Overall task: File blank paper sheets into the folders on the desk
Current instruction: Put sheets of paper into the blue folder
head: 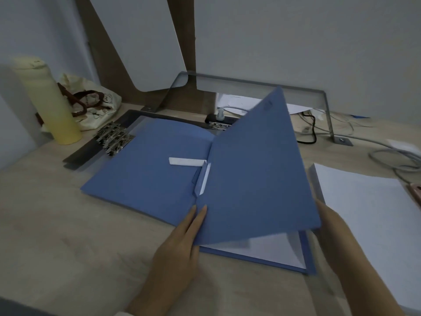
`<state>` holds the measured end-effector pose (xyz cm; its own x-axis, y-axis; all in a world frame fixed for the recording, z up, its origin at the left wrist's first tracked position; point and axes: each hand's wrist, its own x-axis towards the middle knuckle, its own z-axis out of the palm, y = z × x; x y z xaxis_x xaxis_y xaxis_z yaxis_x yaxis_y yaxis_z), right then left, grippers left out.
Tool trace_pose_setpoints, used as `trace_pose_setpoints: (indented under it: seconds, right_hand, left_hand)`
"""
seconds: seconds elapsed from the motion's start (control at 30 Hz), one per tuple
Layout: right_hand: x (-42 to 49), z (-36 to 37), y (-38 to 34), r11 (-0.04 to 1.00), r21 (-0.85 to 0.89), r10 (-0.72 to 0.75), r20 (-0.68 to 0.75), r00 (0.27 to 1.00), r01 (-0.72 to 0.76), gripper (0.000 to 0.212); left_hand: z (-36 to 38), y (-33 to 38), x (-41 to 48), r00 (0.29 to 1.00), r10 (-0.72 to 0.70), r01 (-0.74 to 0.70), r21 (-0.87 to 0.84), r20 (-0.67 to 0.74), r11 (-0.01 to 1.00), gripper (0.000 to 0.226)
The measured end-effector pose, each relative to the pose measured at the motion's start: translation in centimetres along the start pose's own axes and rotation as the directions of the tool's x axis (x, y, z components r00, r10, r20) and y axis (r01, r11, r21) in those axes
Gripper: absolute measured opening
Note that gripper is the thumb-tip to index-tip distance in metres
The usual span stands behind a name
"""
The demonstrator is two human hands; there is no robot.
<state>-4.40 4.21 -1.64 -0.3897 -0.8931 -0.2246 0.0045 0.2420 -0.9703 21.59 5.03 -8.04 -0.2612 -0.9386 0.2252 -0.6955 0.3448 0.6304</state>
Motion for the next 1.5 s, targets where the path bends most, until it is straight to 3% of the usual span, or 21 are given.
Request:
trace_pose_setpoints:
  seconds: [0.07,0.13,0.2,0.27,0.3,0.4,0.5,0.6,0.77,0.97,1.1,1.27,1.33,1.4,1.5]
  right_hand:
    - [-0.7,-1.4,0.2,0.987,0.139,0.083,-0.024,0.996,-0.079,0.034]
    - [-1.1,-1.7,0.6,0.951,0.265,0.147,0.051,0.988,-0.156,0.035]
    - [-1.6,-1.5,0.5,0.947,0.268,0.161,0.084,0.983,-0.178,0.04]
    - [-1.5,-1.1,0.7,0.963,0.208,0.161,0.065,0.985,-0.171,0.02]
    - [-1.4,-1.0,0.6,0.971,0.173,0.158,0.056,0.986,-0.166,0.015]
    - [-1.0,-1.1,1.0,0.993,0.063,0.1,0.061,0.993,-0.103,0.02]
    - [-1.0,-1.1,1.2,0.994,0.029,0.102,0.064,0.993,-0.104,0.021]
    - [-0.9,-0.9,1.3,0.995,-0.057,0.087,0.06,0.994,-0.083,0.034]
    - [-1.4,-1.3,1.0,0.992,-0.117,0.047,0.07,0.996,-0.038,0.037]
    - [-1.1,-2.2,-0.1,0.987,-0.094,0.131,-0.006,0.991,-0.131,0.04]
    - [-0.6,-2.8,-1.1,0.986,-0.11,0.13,0.049,0.99,-0.124,0.028]
    - [-0.9,-3.2,-1.4,0.993,-0.007,0.12,0.11,0.987,-0.12,0.036]
    - [-1.1,-3.2,-1.3,0.993,0.034,0.109,0.147,0.983,-0.115,0.038]
    - [-1.3,-3.2,-1.2,0.994,0.045,0.09,0.17,0.981,-0.098,0.038]
    - [-1.7,-3.2,-1.4,0.996,0.046,0.071,0.191,0.979,-0.082,0.039]
  left_hand:
    - [0.0,0.3,-0.1,0.999,0.008,-0.008,-0.002,0.052,1.0,0.06]
    - [0.4,0.3,-0.1,0.997,0.021,-0.024,0.044,0.069,0.999,0.056]
    - [0.6,0.6,-0.2,0.991,-0.03,0.011,0.144,0.132,0.99,0.077]
    - [0.5,1.4,0.0,0.99,-0.088,0.065,0.195,0.114,0.979,0.106]
    - [0.3,1.7,0.3,0.981,-0.156,0.137,0.159,0.114,0.978,0.108]
    - [-0.4,1.8,1.7,0.948,-0.302,0.317,-0.213,0.102,0.924,0.071]
    - [-0.8,1.5,3.5,0.901,-0.428,0.403,-0.514,0.075,0.757,0.042]
    - [-0.7,2.0,4.8,0.876,-0.459,0.46,-0.551,0.151,0.696,0.028]
    - [-0.9,2.1,5.3,0.809,-0.433,0.579,-0.668,0.398,0.468,0.031]
    - [-0.2,2.5,3.9,0.82,-0.392,0.531,-0.809,0.416,0.251,0.026]
    - [0.0,2.5,3.6,0.801,-0.366,0.556,-0.816,0.473,0.162,0.03]
    - [-1.6,3.0,4.8,0.786,-0.27,0.581,-0.814,0.557,0.012,0.033]
    - [-1.8,2.7,6.2,0.782,-0.307,0.553,-0.831,0.543,-0.062,0.042]
    - [-1.4,2.3,7.4,0.763,-0.396,0.537,-0.842,0.511,-0.054,0.042]
    - [-0.9,2.4,8.0,0.773,-0.42,0.542,-0.839,0.476,0.045,0.028]
